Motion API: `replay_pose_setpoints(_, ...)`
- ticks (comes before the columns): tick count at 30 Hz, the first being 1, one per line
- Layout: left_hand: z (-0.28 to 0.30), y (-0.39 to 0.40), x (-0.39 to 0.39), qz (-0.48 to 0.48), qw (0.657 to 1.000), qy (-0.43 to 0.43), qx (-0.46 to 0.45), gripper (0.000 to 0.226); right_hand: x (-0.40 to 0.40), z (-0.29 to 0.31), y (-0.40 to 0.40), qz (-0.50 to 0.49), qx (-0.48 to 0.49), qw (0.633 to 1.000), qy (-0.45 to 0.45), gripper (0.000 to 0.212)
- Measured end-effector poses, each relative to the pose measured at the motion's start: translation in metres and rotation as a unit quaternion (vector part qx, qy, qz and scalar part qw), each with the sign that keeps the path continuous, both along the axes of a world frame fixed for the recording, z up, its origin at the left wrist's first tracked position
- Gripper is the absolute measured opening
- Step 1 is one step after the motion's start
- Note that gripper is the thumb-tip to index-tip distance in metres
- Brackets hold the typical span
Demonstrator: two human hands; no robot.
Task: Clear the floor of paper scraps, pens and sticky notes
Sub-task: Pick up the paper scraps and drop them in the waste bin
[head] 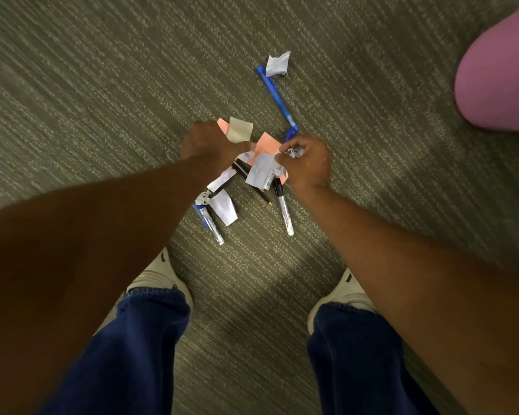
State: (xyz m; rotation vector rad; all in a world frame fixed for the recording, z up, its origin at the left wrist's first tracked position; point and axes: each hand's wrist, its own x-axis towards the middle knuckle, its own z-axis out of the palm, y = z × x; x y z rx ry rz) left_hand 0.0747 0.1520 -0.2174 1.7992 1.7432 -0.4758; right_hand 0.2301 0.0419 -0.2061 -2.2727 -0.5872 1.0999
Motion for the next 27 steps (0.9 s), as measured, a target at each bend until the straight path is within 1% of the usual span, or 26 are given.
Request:
replay_pose_setpoints(2,-0.001,-0.003,0.0,-0.02,0.999,0.028,-0.017,0.103,0.0,-0.001,-0.005,0.002,-0.001,1.0,-0.003,0.017)
replay_pose_setpoints(4,-0.001,-0.003,-0.001,-0.032,0.998,0.048,-0.032,0.107,-0.003,-0.003,-0.01,0.01,-0.004,1.0,-0.01,0.017)
replay_pose_setpoints(5,-0.002,-0.003,-0.001,-0.038,0.997,0.051,-0.033,0.104,-0.004,-0.004,-0.012,0.014,-0.005,1.0,-0.012,0.016)
replay_pose_setpoints(10,-0.002,0.001,-0.001,-0.035,0.999,0.017,-0.024,0.073,-0.014,-0.003,-0.02,0.014,-0.006,1.0,0.007,0.015)
replay_pose_setpoints(13,-0.001,0.004,-0.003,-0.007,0.999,-0.019,-0.027,0.055,-0.017,-0.001,-0.021,0.002,-0.006,1.0,0.015,0.015)
replay_pose_setpoints(16,0.005,0.002,-0.007,0.039,0.997,-0.058,-0.02,0.048,-0.015,0.004,-0.018,-0.016,-0.002,0.999,0.034,0.015)
replay_pose_setpoints(19,0.018,-0.001,-0.007,0.099,0.988,-0.114,-0.035,0.041,-0.008,0.016,-0.014,-0.045,0.005,0.997,0.057,0.015)
replay_pose_setpoints(23,0.054,-0.009,0.006,0.161,0.966,-0.197,-0.05,0.019,0.011,0.046,-0.013,-0.082,0.023,0.993,0.081,0.017)
replay_pose_setpoints(25,0.077,-0.015,0.02,0.188,0.955,-0.224,-0.052,0.017,0.024,0.067,-0.016,-0.107,0.033,0.99,0.086,0.016)
replay_pose_setpoints(27,0.104,-0.019,0.038,0.227,0.939,-0.254,-0.055,0.016,0.039,0.093,-0.02,-0.137,0.067,0.985,0.08,0.015)
